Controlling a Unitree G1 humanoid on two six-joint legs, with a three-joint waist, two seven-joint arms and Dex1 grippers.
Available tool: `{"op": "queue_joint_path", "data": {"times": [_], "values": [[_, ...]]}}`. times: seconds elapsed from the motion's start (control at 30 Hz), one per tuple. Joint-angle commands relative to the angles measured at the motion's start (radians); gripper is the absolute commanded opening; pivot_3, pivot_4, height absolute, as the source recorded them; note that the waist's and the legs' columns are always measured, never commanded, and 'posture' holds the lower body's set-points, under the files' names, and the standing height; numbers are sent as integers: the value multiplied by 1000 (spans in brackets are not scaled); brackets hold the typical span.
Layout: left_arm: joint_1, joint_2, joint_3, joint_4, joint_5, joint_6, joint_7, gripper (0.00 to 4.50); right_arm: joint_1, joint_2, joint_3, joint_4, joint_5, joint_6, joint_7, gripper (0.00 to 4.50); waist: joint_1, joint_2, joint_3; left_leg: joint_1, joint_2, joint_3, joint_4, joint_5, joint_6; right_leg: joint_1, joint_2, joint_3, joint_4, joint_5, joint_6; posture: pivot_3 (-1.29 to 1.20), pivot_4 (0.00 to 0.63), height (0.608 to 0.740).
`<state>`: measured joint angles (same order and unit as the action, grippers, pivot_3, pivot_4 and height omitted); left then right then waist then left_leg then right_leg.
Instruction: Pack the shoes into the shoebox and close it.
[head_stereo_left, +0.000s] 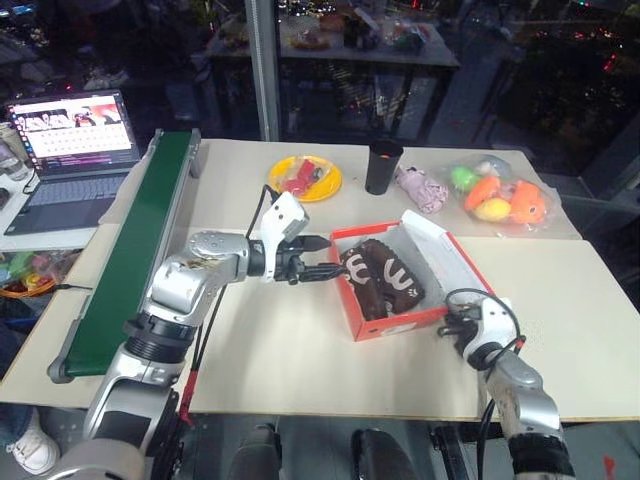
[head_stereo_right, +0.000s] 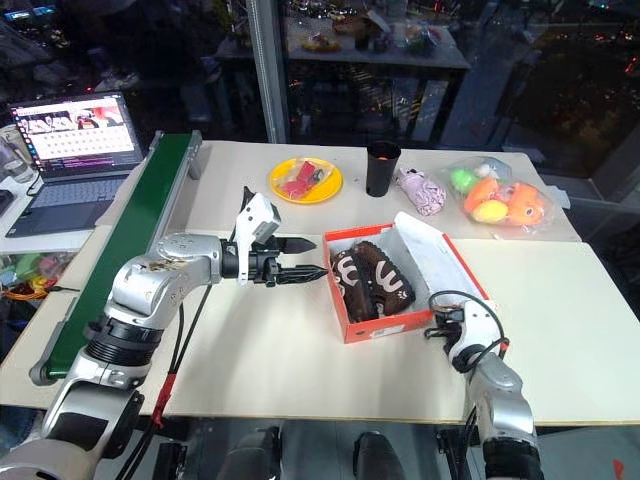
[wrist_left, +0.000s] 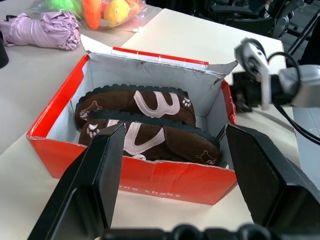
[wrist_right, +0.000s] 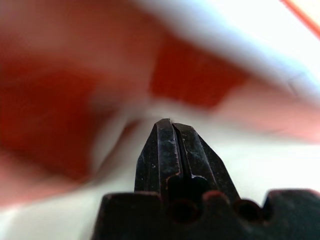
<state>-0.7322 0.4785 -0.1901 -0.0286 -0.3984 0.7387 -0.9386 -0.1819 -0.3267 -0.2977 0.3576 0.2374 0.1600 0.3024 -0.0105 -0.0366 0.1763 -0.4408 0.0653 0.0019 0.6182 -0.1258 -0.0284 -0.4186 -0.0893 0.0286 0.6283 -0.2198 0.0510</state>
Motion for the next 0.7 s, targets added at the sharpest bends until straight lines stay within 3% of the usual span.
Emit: {"op": "queue_joint_path", "data": {"times": [0.03,0.23,0.47,0.53,0.7], "values": [[-31,4,7,-9,-1,-15,-16,3379,-41,-45,-97,10,37,-83,-31,55,-2,0,0,-1,0,0,0,0,0,-1,0,1,0,0,0,0,150,736],[-27,4,7,-8,2,-14,-20,3379,-71,-79,-103,-212,114,-73,49,55,-15,1,1,-1,0,1,-4,0,0,-4,2,3,1,3,7,0,150,736],[-36,19,27,7,21,-26,-7,3379,-85,-133,23,-595,236,192,123,55,-25,2,1,1,1,1,-4,0,0,-3,3,5,2,3,7,0,150,736],[-54,65,71,21,25,-19,0,3379,-96,-146,75,-698,299,315,132,55,-23,2,1,1,1,1,-4,0,0,-3,3,5,2,3,6,0,150,736],[-49,150,107,2,14,0,-19,3379,-102,-159,144,-775,360,469,147,55,-22,2,1,0,1,1,-4,0,0,-4,4,5,1,2,5,0,150,736]]}}
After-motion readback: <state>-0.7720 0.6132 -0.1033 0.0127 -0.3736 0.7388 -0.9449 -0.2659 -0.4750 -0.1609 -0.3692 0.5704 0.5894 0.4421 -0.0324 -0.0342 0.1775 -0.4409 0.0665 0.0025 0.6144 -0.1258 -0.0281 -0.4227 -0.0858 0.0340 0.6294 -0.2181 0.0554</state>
